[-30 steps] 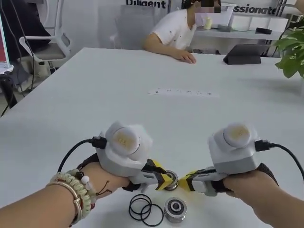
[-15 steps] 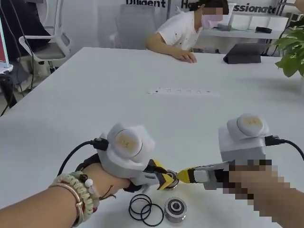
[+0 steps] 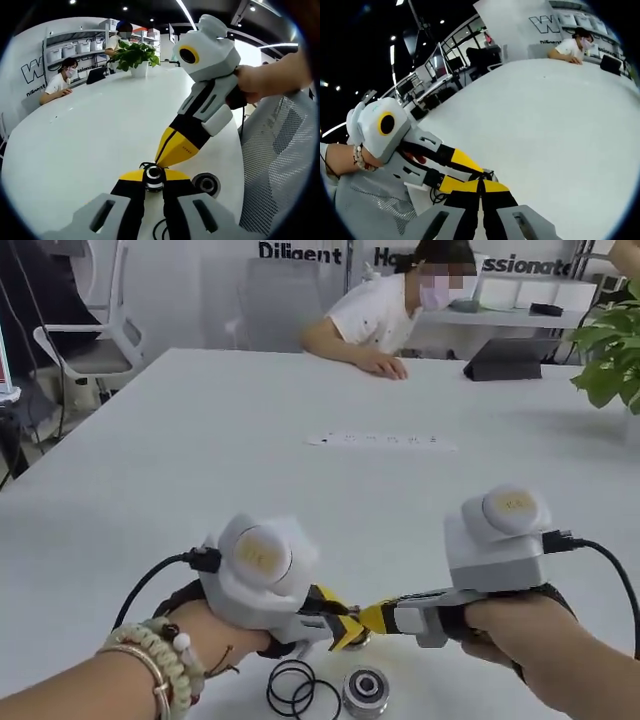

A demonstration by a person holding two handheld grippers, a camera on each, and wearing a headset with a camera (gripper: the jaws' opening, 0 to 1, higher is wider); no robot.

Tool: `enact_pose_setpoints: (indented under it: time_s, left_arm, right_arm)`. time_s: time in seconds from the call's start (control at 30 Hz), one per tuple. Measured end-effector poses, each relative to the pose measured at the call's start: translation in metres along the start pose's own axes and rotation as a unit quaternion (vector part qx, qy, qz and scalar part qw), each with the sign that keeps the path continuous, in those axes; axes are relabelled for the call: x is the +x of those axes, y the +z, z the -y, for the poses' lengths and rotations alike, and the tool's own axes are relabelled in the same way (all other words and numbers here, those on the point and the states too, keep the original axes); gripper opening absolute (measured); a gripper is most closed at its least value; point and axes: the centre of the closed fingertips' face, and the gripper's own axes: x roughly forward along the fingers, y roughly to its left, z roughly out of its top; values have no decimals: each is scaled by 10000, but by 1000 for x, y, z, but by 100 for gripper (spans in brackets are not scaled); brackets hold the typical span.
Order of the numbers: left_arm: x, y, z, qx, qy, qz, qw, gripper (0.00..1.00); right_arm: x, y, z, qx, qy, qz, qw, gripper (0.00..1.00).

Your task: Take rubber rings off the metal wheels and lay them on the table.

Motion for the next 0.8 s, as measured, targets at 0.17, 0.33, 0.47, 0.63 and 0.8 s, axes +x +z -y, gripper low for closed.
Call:
enact_pose_setpoints:
  time_s: [0.17, 0.33, 0.47, 0.63, 0.8]
  left_arm:
    - [0, 0, 0, -41, -26, -70, 10000, 8]
    - [0, 1, 0, -36, 15, -87, 10000, 7]
    - [-1, 1, 1, -20, -22, -161, 9999, 8]
    - [-5, 10, -2, -230, -93, -9, 9997, 2]
    - [-11, 17, -6, -302, -91, 70, 9995, 4]
  right_arm:
    - [-3, 5, -2, -29, 12, 166, 9999, 0]
    - [-5, 12, -3, 3, -54, 238, 9997, 0]
    - [-5, 11, 0, 91, -79, 177, 9998, 0]
    - [-5, 10, 3, 55, -180, 85, 9998, 0]
    - [-7, 15, 1, 175, -142, 168, 9996, 0]
